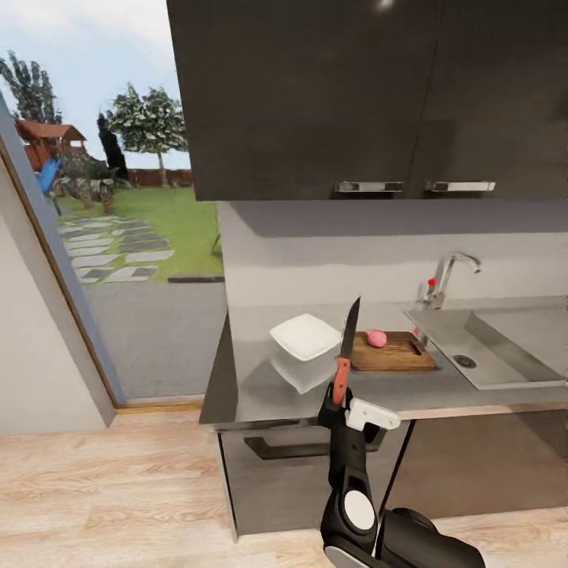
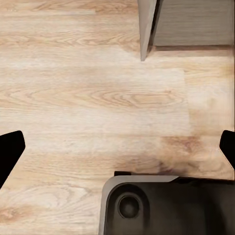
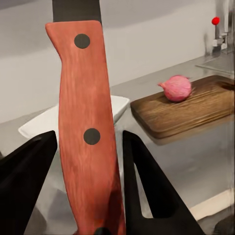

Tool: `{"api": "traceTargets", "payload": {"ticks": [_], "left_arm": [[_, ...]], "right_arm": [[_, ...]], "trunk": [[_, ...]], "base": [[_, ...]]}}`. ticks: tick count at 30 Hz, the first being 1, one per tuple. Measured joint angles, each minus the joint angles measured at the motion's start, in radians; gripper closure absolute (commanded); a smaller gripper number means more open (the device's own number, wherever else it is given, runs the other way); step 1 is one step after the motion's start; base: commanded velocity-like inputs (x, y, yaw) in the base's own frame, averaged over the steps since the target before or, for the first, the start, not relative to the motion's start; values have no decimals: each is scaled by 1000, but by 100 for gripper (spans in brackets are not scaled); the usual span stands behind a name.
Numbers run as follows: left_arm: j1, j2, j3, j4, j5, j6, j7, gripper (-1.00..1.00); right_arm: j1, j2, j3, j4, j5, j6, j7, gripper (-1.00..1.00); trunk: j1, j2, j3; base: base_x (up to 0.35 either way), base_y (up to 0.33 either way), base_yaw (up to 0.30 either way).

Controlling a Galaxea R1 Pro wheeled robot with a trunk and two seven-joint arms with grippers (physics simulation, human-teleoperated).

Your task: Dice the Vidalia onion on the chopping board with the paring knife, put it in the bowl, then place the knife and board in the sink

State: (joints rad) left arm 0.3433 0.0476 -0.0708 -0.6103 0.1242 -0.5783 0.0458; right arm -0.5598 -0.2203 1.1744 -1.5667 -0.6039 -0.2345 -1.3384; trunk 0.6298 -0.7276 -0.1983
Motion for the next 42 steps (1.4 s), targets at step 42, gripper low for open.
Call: {"api": "traceTargets", "payload": {"ticks": [42], "left_arm": [[0,2,0,31,2,-1,0,-100]], "right_arm": [[0,53,-297,10,9,411,341,100]], "trunk": [[0,0,0]], "base": [[40,-227,0]]}}
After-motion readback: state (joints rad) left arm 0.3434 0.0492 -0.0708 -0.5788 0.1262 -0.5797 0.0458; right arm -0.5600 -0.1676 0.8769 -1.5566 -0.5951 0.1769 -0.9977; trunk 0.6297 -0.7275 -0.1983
